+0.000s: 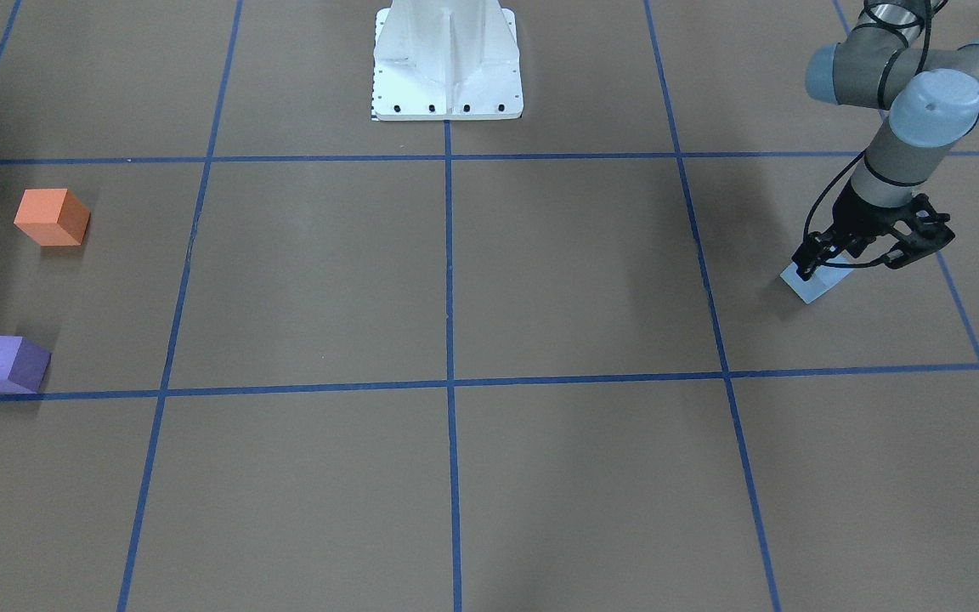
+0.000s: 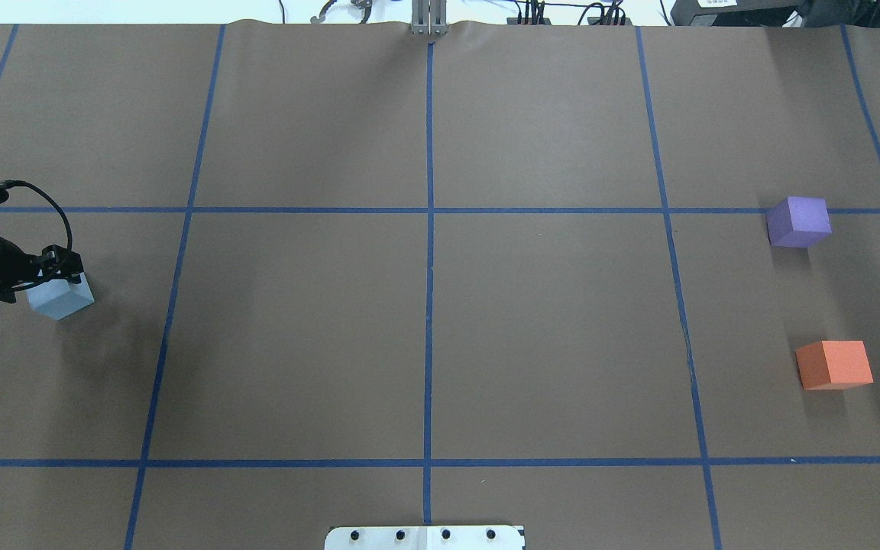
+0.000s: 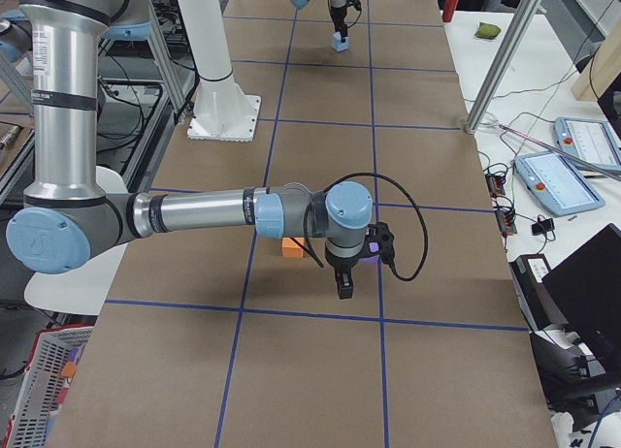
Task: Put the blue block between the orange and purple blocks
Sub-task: 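Lower the left gripper onto the light blue cube and grasp it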
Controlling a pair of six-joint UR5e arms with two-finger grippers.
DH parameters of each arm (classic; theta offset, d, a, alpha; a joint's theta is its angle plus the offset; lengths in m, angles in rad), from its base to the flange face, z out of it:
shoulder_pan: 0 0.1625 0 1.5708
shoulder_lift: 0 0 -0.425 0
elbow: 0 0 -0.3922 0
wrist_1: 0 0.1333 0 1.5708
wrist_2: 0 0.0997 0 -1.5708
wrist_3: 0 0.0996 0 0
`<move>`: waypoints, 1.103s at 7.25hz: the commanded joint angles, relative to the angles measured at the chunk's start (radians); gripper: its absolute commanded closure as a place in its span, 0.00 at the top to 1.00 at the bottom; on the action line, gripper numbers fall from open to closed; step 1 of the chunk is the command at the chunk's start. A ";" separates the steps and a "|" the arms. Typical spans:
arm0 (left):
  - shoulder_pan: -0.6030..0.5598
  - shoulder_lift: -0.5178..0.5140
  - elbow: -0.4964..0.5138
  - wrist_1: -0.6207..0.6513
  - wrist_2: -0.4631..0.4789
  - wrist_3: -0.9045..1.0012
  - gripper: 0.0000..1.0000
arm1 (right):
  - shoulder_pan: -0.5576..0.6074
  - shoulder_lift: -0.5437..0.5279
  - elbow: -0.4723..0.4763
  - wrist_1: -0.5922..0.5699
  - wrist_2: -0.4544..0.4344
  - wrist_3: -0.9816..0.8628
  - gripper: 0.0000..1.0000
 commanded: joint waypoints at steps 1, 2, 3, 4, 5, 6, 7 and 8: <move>0.018 -0.002 0.016 -0.021 0.006 0.003 1.00 | 0.000 0.000 -0.001 0.000 0.000 0.000 0.99; 0.020 -0.002 0.024 -0.032 0.006 0.003 0.91 | 0.000 0.000 -0.001 0.000 0.000 0.000 0.99; 0.018 -0.002 0.024 -0.033 0.006 0.004 0.49 | 0.000 0.000 -0.001 0.000 0.000 0.000 0.99; 0.018 -0.002 0.014 -0.033 0.004 0.007 0.08 | 0.000 0.000 -0.001 0.000 0.000 0.000 0.99; 0.017 -0.002 0.010 -0.032 -0.002 0.010 0.00 | 0.000 0.000 0.001 0.000 0.000 0.000 0.99; 0.012 -0.002 -0.015 -0.029 -0.005 0.010 0.00 | 0.000 0.000 0.001 0.000 0.000 0.002 0.99; 0.012 0.000 -0.058 -0.017 -0.006 0.012 0.00 | 0.000 0.000 0.002 0.000 0.002 0.002 0.99; 0.015 -0.006 -0.095 -0.011 -0.006 0.012 0.00 | 0.000 0.002 0.004 0.000 0.000 0.000 0.99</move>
